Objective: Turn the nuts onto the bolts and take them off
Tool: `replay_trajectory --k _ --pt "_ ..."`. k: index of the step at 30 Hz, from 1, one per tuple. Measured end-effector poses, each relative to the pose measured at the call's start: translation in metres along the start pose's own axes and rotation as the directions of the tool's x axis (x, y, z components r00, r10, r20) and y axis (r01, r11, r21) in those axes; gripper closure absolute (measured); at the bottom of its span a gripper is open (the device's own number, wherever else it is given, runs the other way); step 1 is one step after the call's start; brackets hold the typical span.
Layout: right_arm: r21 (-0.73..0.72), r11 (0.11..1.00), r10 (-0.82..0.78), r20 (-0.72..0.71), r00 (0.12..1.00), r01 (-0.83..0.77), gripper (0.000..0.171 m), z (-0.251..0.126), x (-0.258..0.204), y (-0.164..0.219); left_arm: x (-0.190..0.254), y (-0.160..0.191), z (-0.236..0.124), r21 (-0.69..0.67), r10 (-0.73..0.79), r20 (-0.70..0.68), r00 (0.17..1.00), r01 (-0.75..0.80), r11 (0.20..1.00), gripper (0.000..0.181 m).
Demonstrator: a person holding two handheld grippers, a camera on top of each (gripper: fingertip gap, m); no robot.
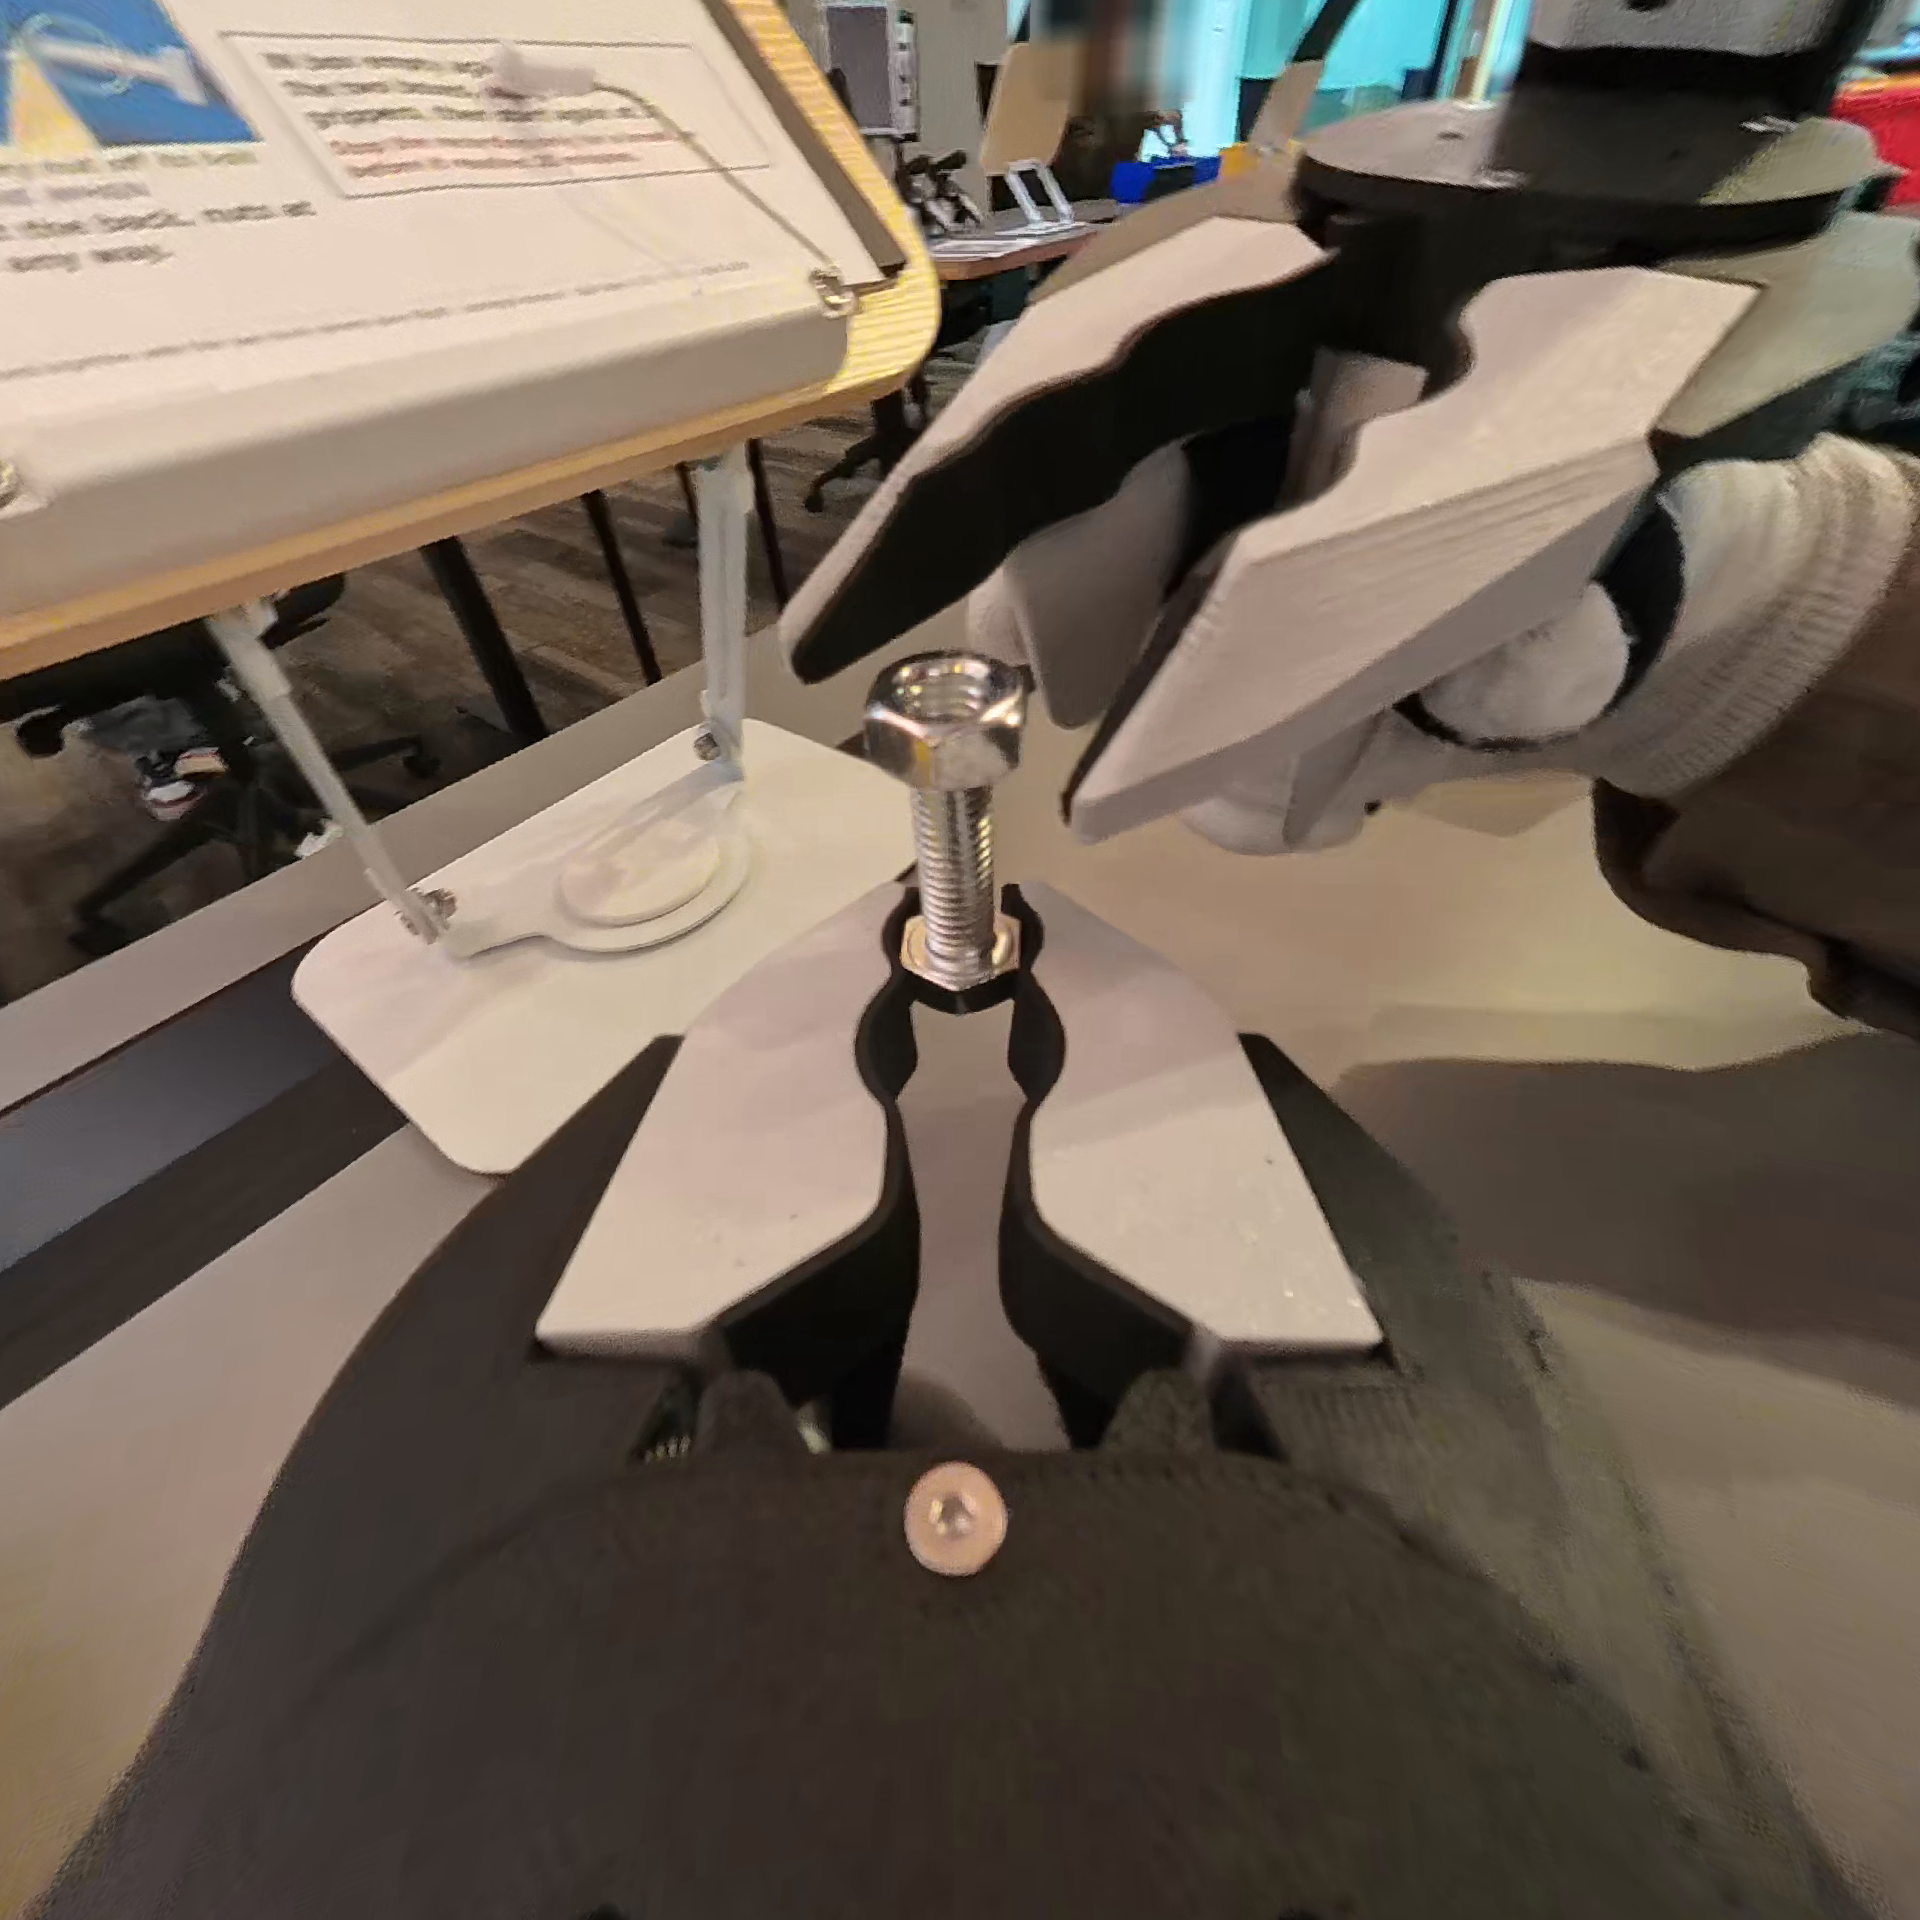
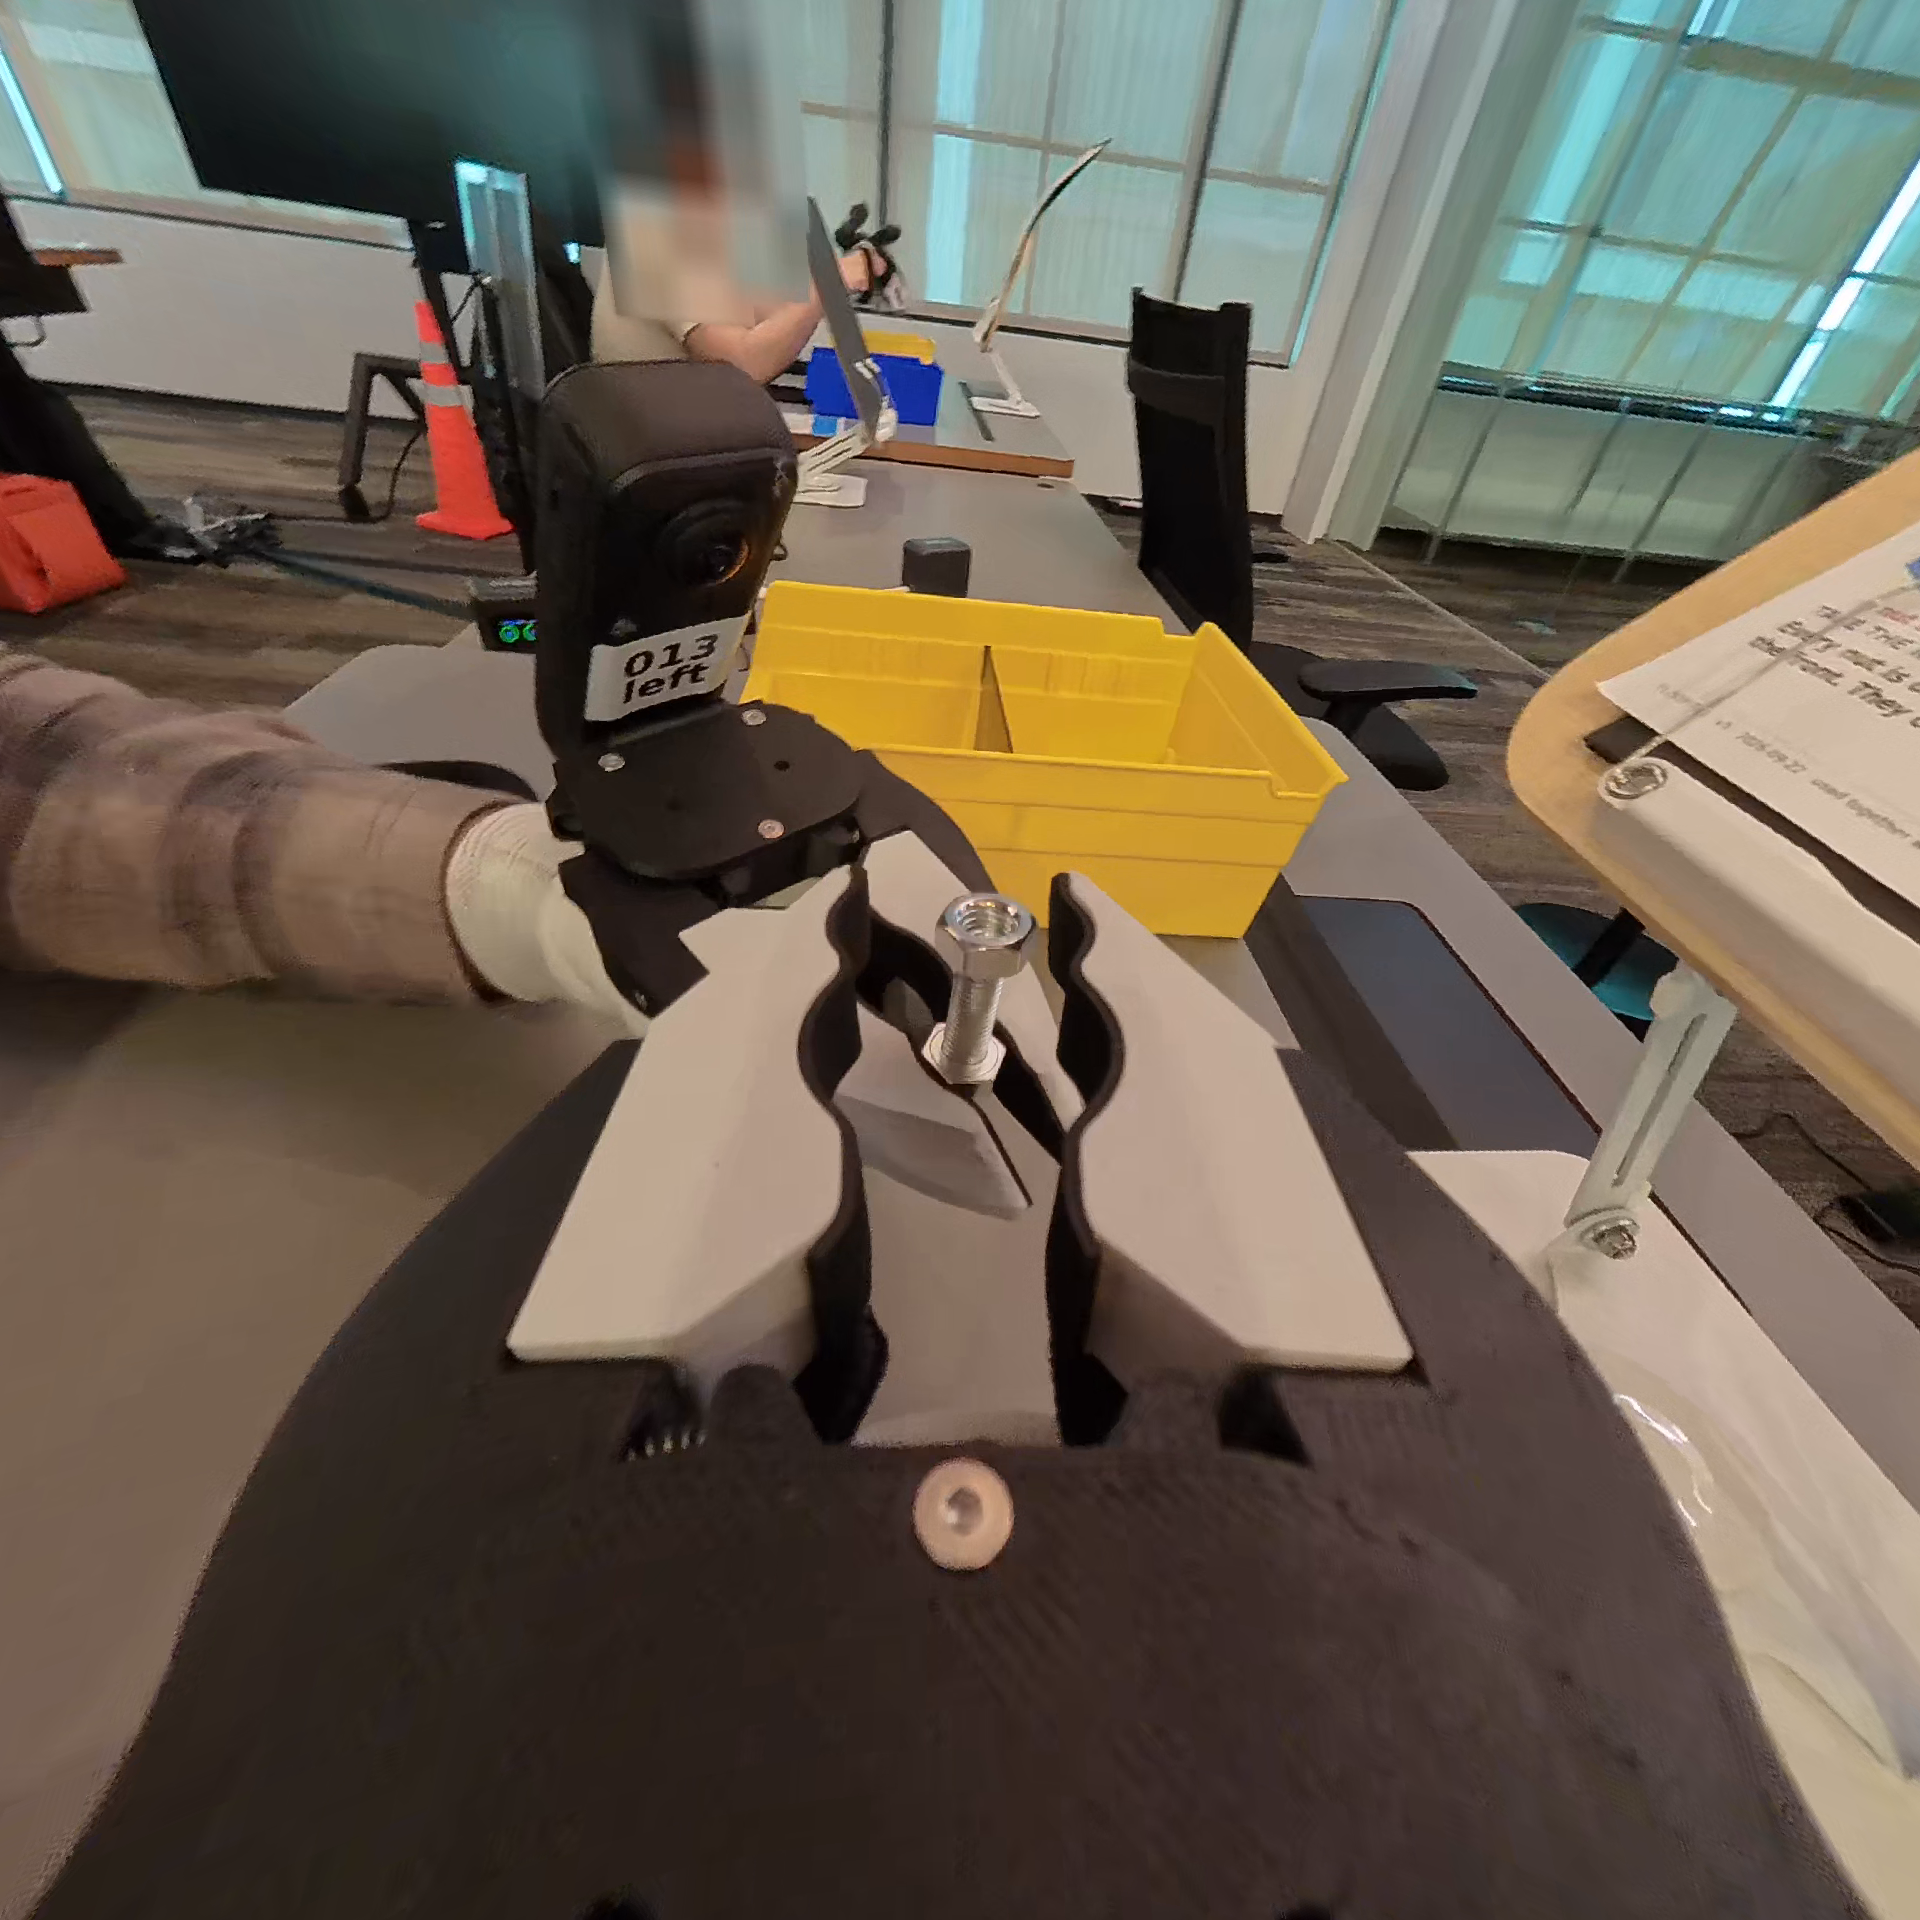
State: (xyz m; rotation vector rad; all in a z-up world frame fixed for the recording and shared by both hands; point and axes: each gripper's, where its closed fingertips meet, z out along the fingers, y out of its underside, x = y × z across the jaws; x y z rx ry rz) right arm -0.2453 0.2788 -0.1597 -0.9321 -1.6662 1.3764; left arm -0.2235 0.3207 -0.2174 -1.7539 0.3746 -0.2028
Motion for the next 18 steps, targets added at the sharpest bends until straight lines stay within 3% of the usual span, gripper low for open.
replay_trajectory --k 9,12,18 --pt "0.003 1.0 0.007 0.173 0.985 -0.008 0.144 -0.02 -0.023 0.0 0.04 -0.004 -0.003 0.018 0.064 -0.205 0.977 -0.062 0.998 0.167" --pt "-0.001 1.0 0.009 0.187 0.982 -0.009 0.154 -0.02 -0.025 0.002 0.041 -0.005 -0.003 0.022 0.062 -0.205 0.977 -0.059 0.998 0.167" --pt "0.024 0.999 0.032 0.139 0.99 -0.036 0.155 -0.017 -0.015 -0.001 0.029 -0.009 -0.002 0.038 0.021 -0.154 0.988 -0.016 0.999 0.167"
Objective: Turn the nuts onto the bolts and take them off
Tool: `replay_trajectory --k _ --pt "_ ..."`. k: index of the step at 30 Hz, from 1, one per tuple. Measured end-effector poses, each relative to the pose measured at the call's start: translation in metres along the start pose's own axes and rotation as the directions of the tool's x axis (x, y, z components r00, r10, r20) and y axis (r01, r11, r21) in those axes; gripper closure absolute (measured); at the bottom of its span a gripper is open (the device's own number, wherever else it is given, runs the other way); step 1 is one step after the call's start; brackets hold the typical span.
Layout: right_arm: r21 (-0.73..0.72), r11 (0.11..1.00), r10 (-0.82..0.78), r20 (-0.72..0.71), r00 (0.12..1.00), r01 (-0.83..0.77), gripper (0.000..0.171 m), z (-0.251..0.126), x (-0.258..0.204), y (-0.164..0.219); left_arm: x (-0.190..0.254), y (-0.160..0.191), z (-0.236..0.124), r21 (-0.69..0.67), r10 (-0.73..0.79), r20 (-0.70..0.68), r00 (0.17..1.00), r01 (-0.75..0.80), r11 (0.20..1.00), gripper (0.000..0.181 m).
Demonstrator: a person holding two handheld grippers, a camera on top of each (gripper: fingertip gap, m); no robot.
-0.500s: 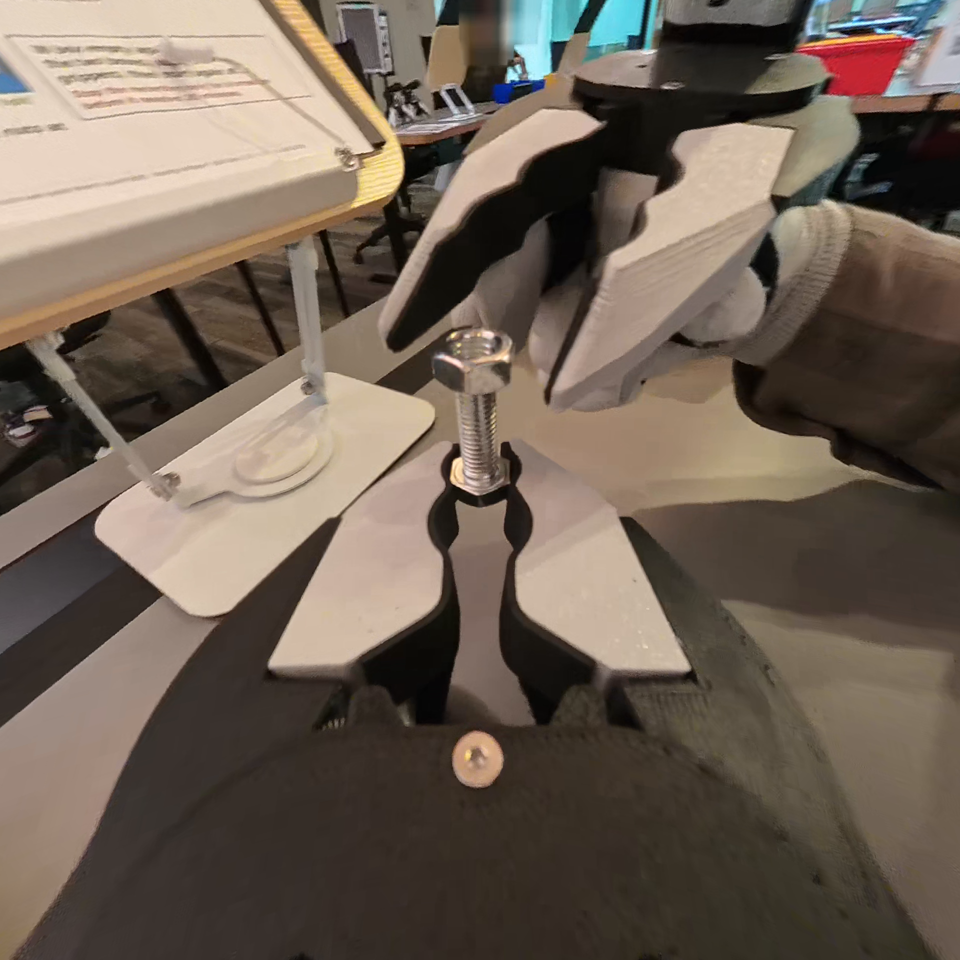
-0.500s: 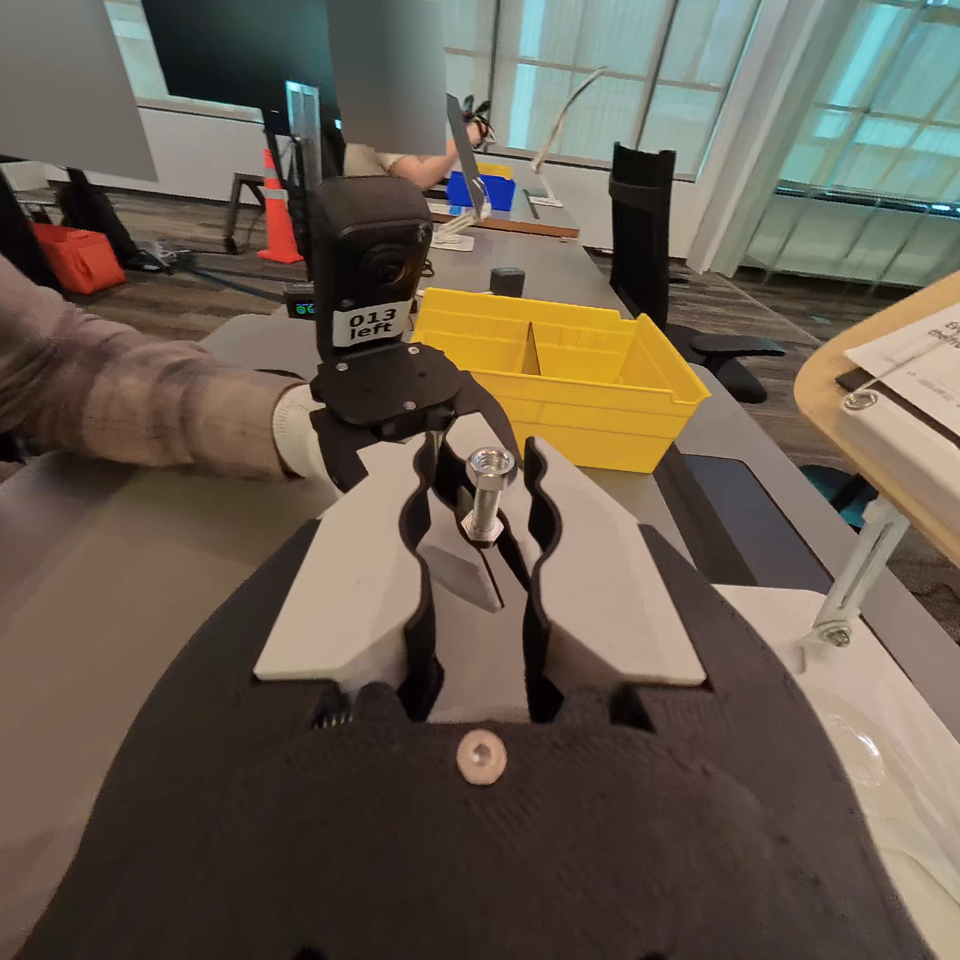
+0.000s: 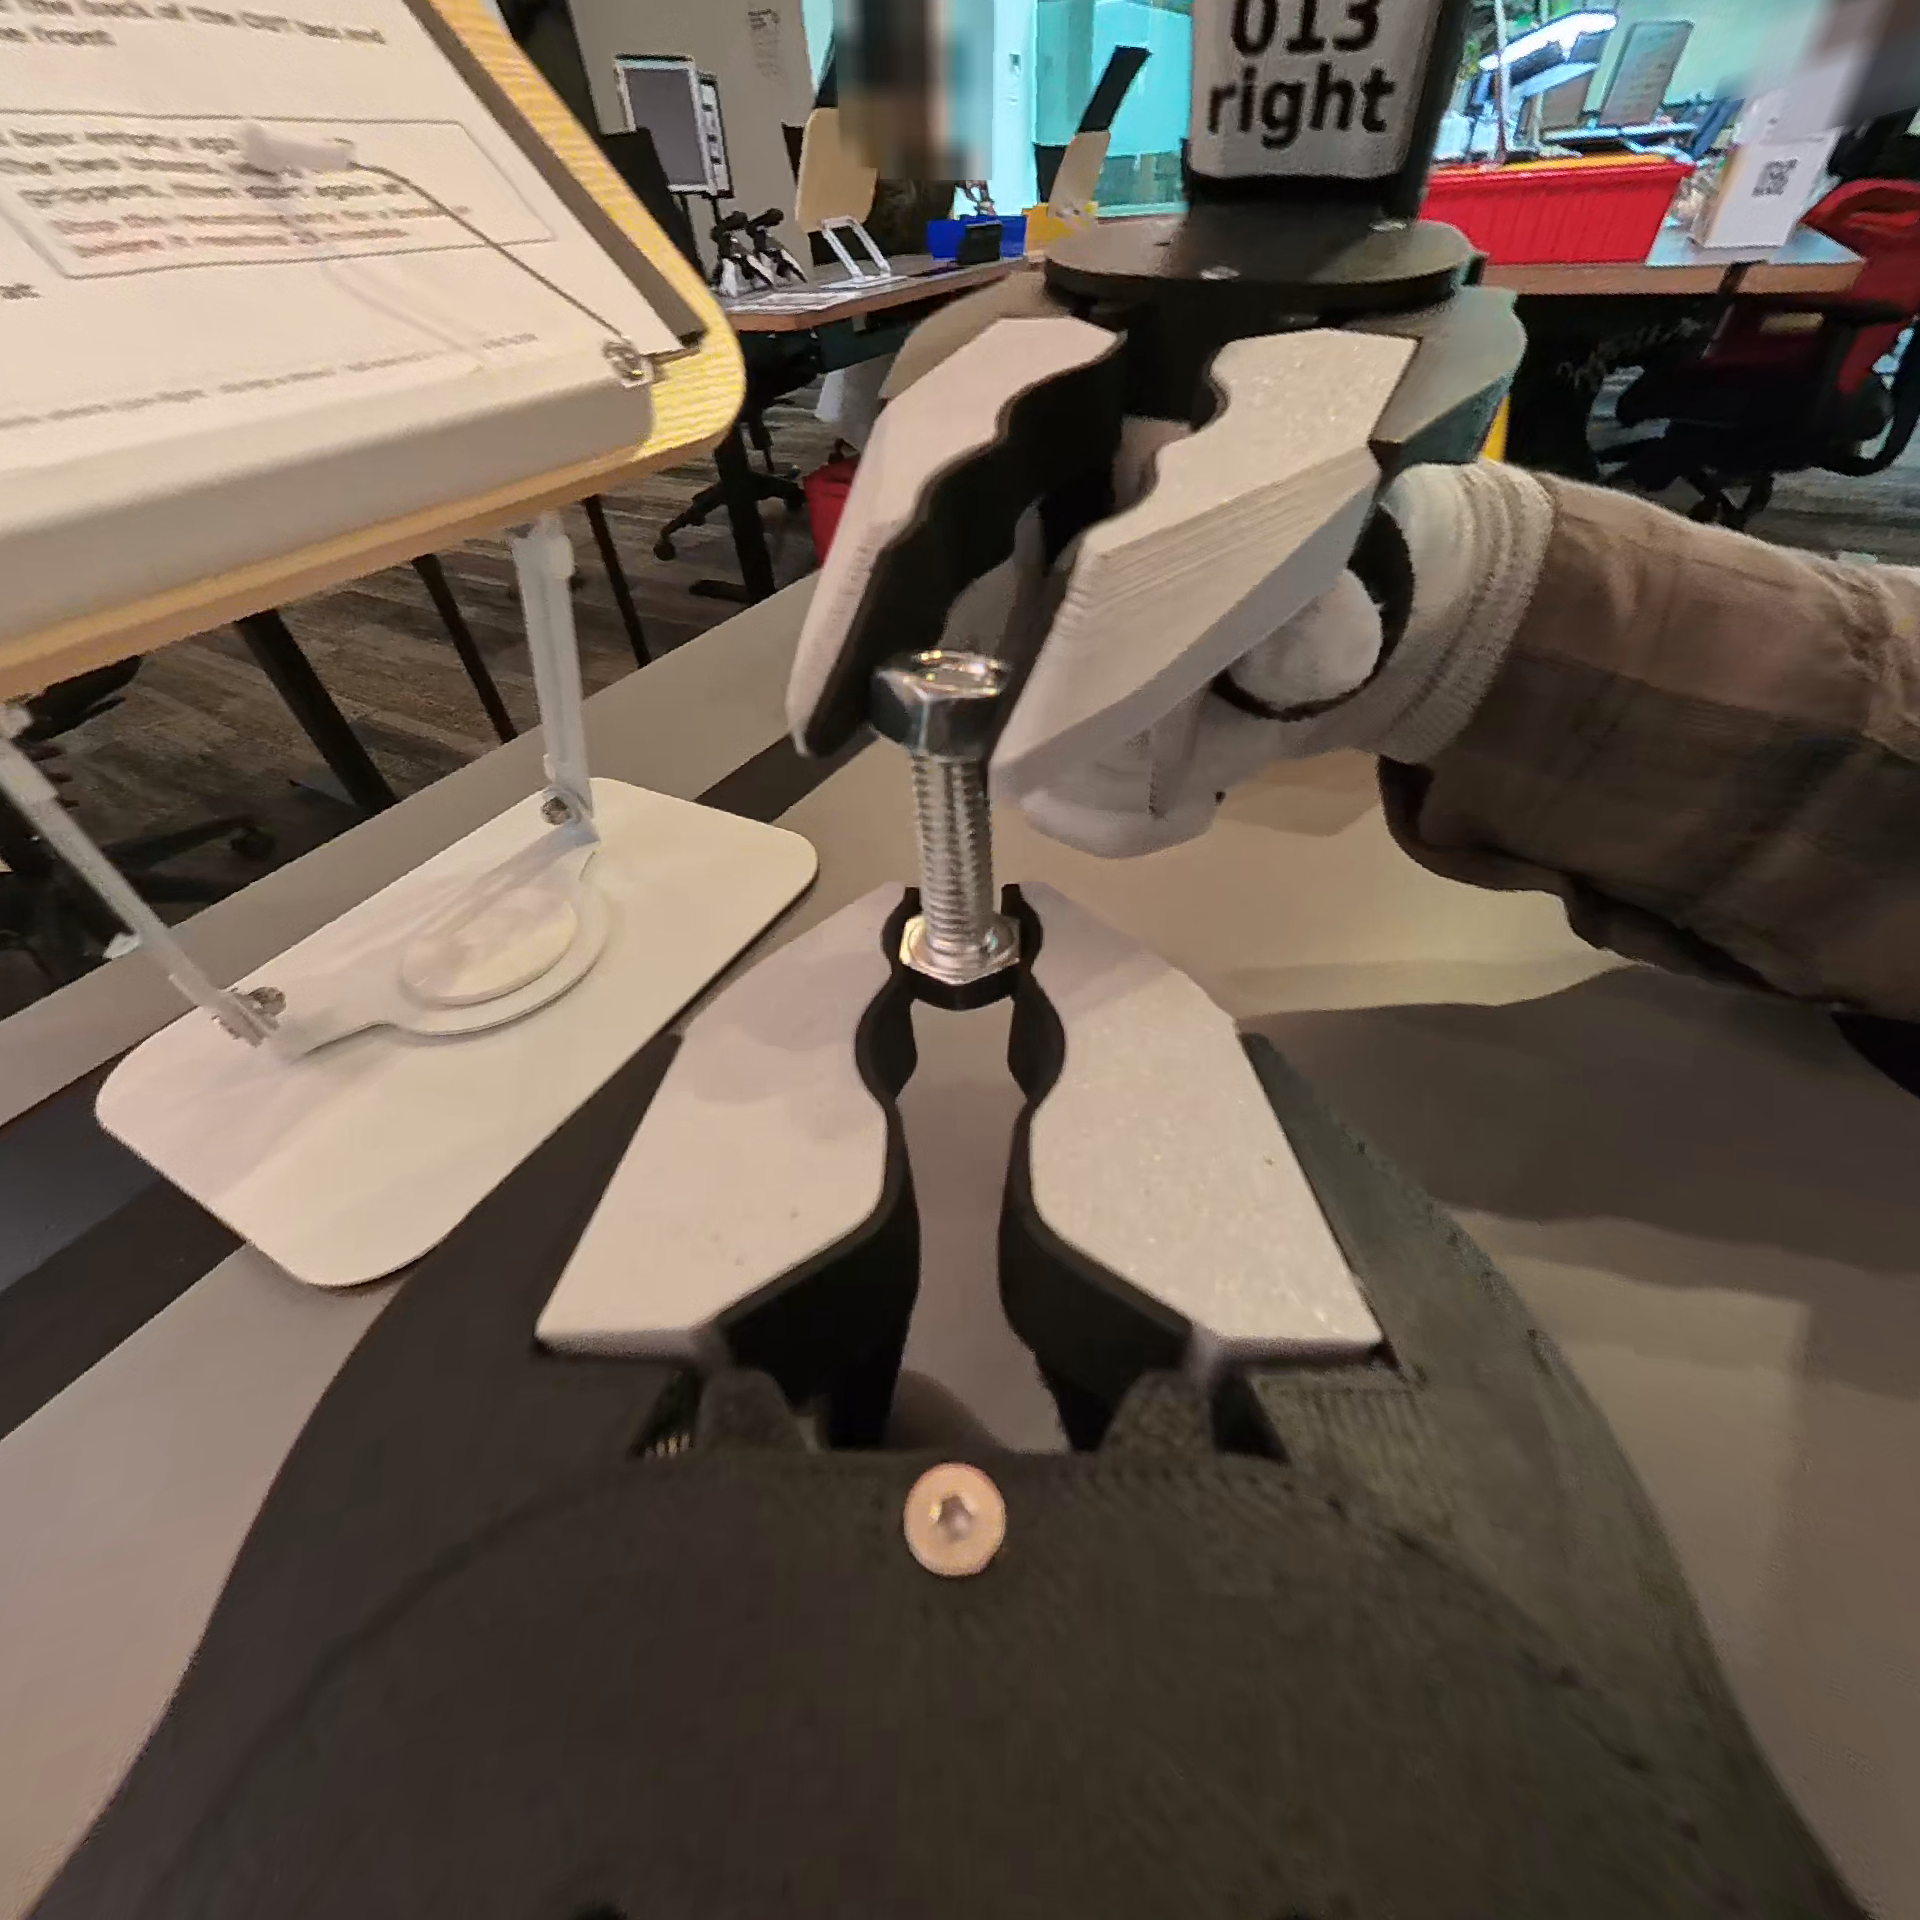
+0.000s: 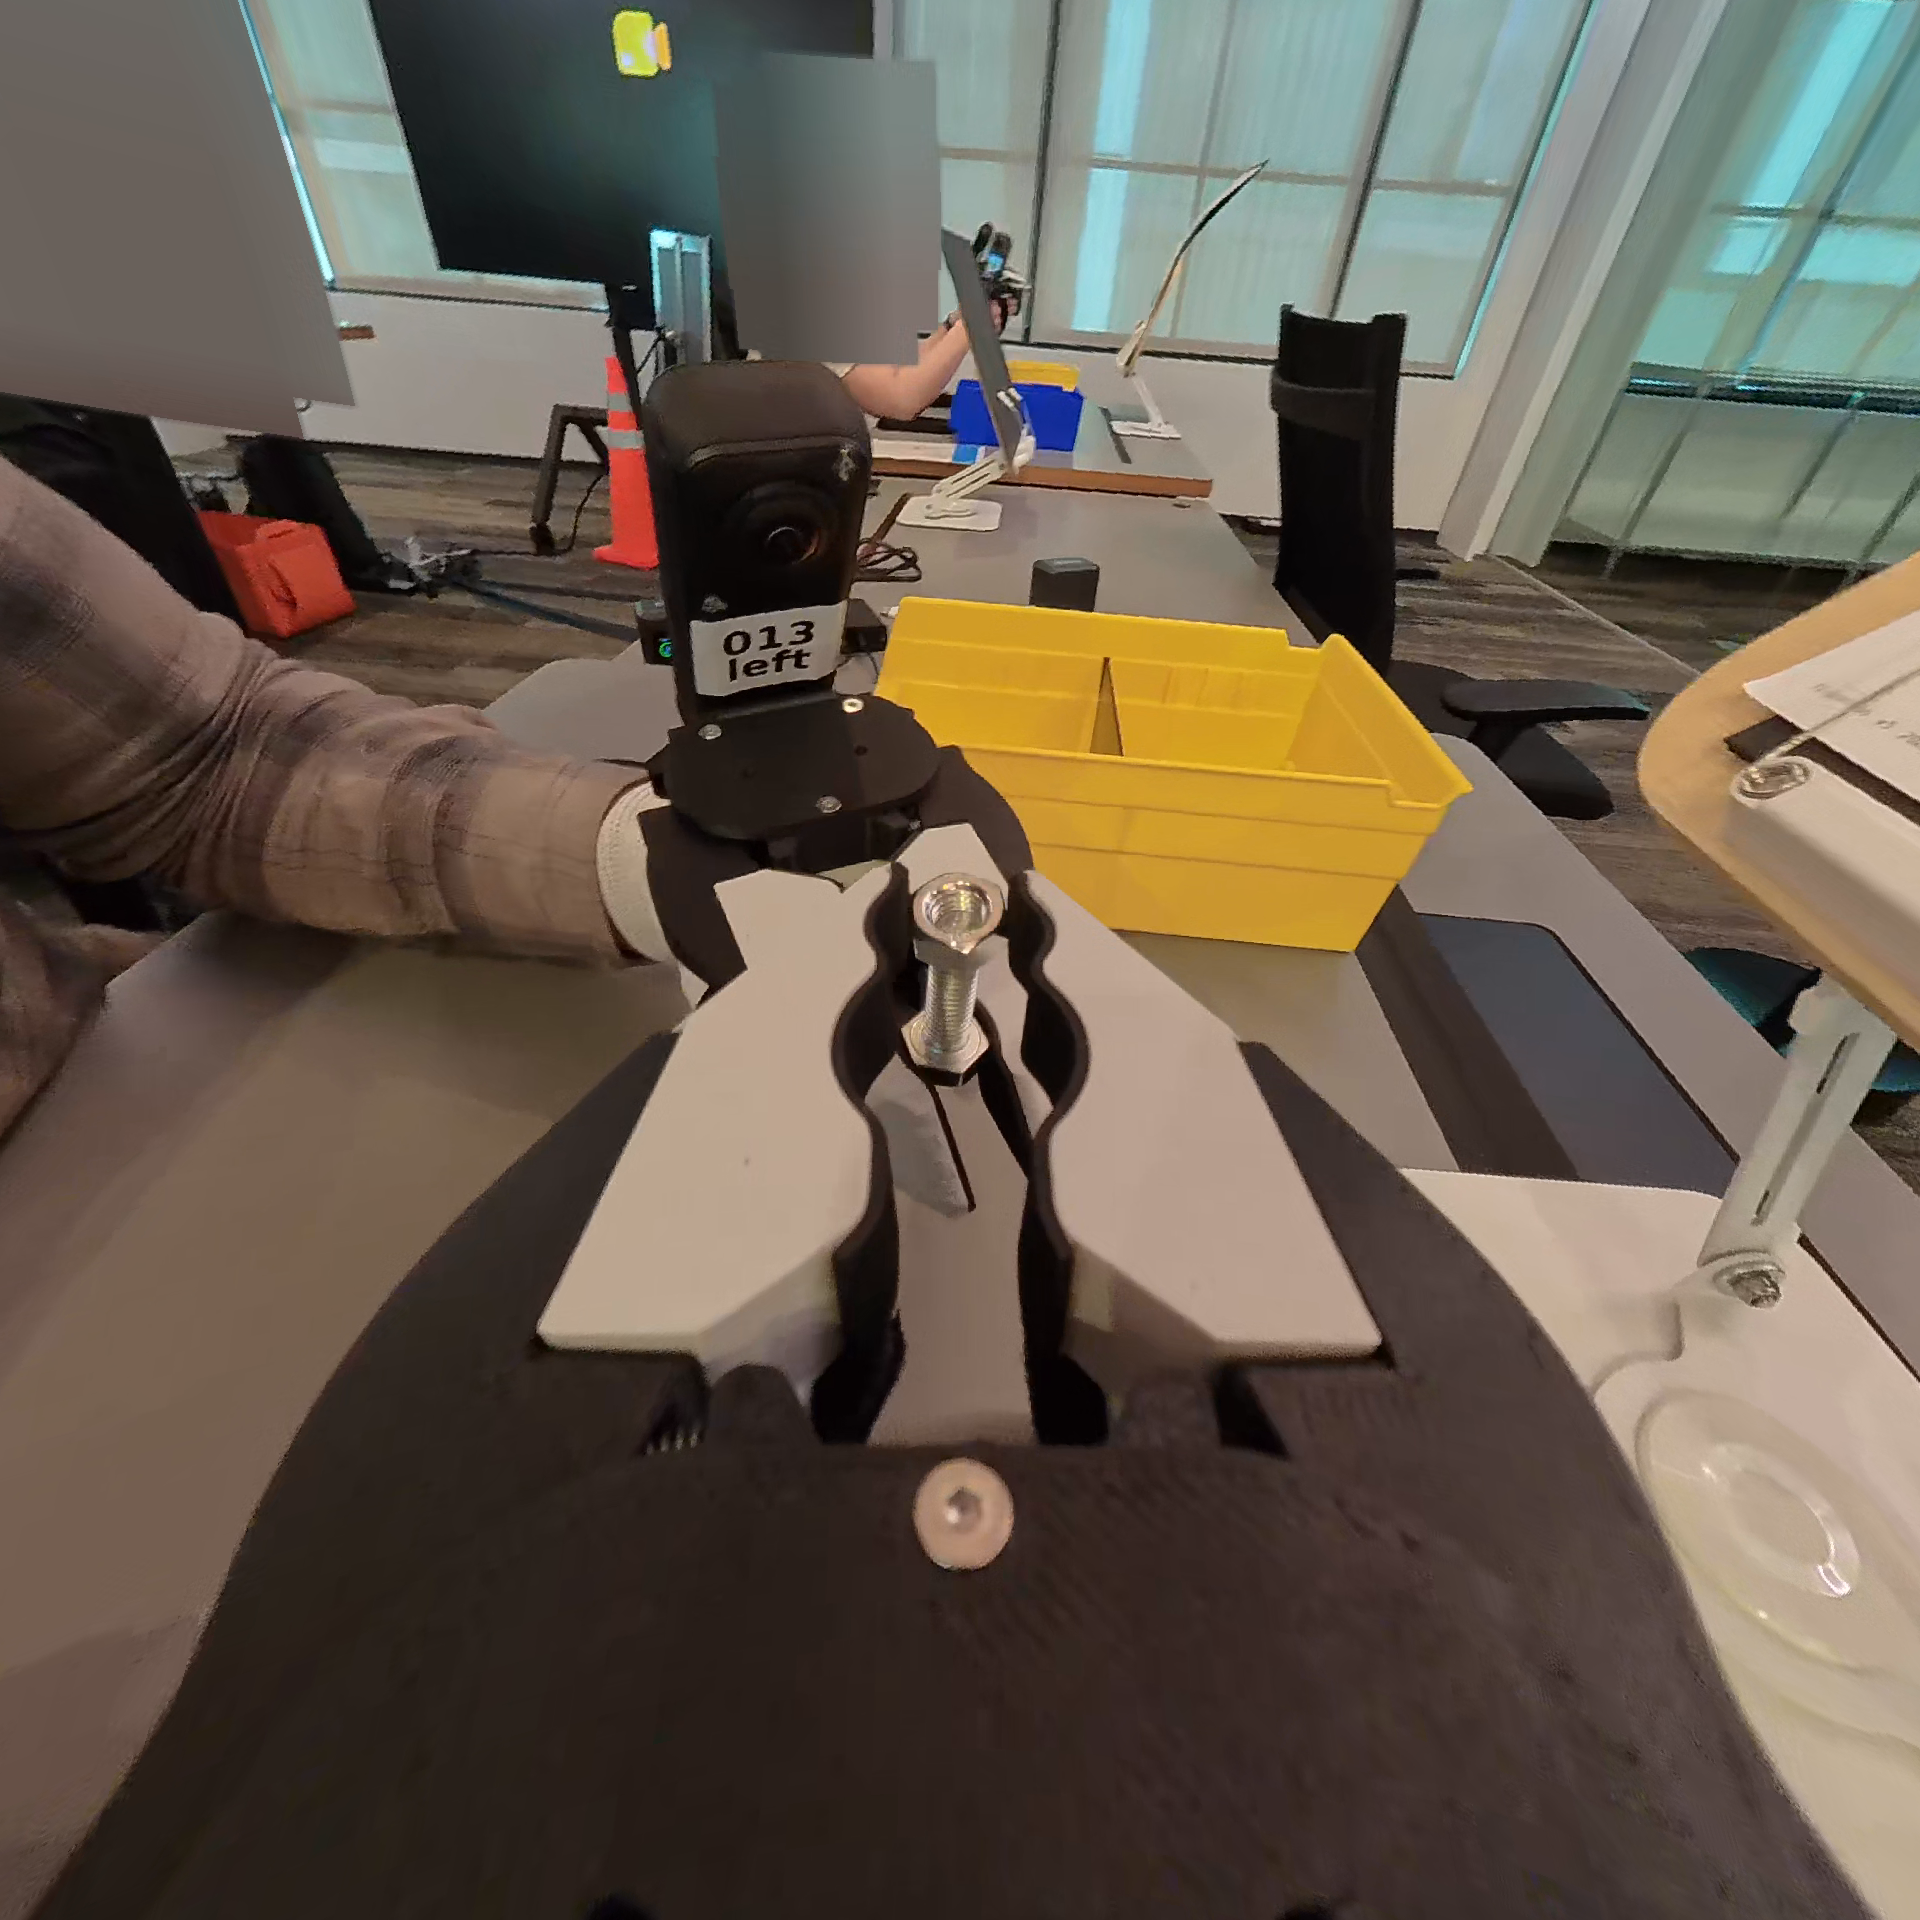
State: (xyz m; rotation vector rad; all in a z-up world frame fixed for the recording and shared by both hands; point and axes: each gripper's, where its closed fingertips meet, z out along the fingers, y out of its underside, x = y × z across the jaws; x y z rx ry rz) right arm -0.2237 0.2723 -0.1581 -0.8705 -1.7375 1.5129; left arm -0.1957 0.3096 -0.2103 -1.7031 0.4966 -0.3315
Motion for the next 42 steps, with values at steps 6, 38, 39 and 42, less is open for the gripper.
replay_trajectory --k 6,38,39,42 --pt "0.034 0.999 0.02 -0.114 0.993 -0.016 0.155 0.014 0.017 -0.004 -0.022 -0.001 -0.006 0.018 -0.044 0.1 0.994 0.042 0.999 0.167" --pt "0.062 0.998 0.057 -0.589 0.806 -0.025 0.139 0.049 0.053 -0.006 -0.072 0.008 -0.024 0.028 -0.087 0.351 0.932 0.083 0.996 0.168" --pt "0.064 0.998 0.057 -0.582 0.811 -0.024 0.139 0.049 0.052 -0.007 -0.071 0.008 -0.023 0.021 -0.08 0.347 0.934 0.077 0.997 0.168" --pt "0.067 0.997 0.062 -0.549 0.834 -0.03 0.141 0.049 0.051 -0.006 -0.067 0.01 -0.02 0.015 -0.078 0.323 0.943 0.077 0.997 0.168"
